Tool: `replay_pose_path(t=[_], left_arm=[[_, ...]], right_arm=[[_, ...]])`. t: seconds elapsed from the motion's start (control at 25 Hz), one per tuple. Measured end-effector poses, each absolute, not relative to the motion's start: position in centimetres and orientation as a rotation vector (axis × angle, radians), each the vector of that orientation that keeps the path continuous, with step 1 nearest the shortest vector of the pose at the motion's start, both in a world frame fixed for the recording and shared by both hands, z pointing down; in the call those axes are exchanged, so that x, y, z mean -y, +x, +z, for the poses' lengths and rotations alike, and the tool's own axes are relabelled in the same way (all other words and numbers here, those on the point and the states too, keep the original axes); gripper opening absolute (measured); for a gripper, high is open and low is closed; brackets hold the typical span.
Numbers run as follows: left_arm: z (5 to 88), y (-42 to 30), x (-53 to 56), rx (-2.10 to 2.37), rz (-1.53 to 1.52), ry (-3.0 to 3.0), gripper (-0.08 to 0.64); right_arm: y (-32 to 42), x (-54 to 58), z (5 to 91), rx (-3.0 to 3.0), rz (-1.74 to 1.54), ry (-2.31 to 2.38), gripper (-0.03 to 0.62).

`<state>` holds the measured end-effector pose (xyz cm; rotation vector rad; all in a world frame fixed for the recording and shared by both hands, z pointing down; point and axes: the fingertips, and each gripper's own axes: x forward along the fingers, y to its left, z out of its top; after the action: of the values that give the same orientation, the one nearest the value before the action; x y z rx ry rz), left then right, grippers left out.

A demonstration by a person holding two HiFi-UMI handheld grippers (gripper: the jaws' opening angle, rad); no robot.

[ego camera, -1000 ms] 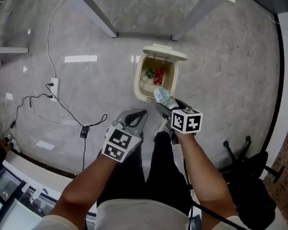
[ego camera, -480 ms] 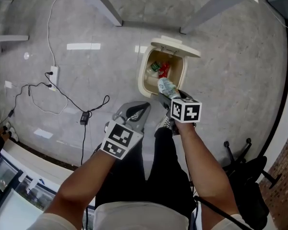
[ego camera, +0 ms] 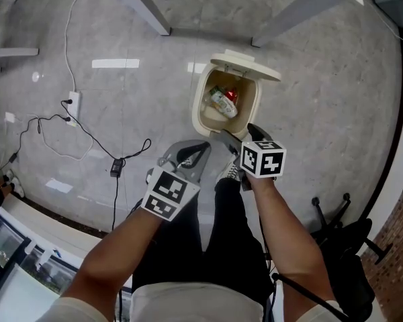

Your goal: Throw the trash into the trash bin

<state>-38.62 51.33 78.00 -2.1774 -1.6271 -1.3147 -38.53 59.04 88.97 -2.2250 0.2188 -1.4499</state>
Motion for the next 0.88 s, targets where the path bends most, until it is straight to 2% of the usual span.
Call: replay_pose_path(t=[0.24, 0.28, 0.36, 0.4, 0.52, 0.72, 0.88], left_arm=[[78.9, -39.4, -51.1, 1.622, -1.348, -2.140, 0.008], [78.9, -39.5, -51.1, 1.627, -1.350, -2.137, 0.008], [78.9, -39.6, -51.1, 1.638, -1.349, -2.131, 0.008], [78.8, -39.6, -51.0, 1.642, -1.347, -2.129, 0.008], [78.5, -39.6, -50.8, 1.638, -1.339, -2.133, 0.008], [77.2, -38.5, -50.6, 1.624, -1.324, -2.184, 0.008], [75.0, -37.8, -50.3, 1.632, -1.296, -2.235, 0.008]], right_arm=[[-39.0, -58.4, 88.9, -0.247, -1.465, -2.223, 0.373], [-39.1, -58.4, 88.7, -0.248, -1.466, -2.238, 0.324], [-39.1, -58.7, 88.4, -0.234, -1.477, -2.280, 0.069], [-39.1, -58.8, 88.3, -0.226, -1.482, -2.292, 0.007], [-39.2, -58.6, 87.7, -0.228, -1.470, -2.294, 0.002], [-37.3, -57.8, 83.5, -0.291, -1.184, -2.205, 0.002], [-37.2, -58.3, 79.7, -0.290, -1.128, -2.207, 0.002]])
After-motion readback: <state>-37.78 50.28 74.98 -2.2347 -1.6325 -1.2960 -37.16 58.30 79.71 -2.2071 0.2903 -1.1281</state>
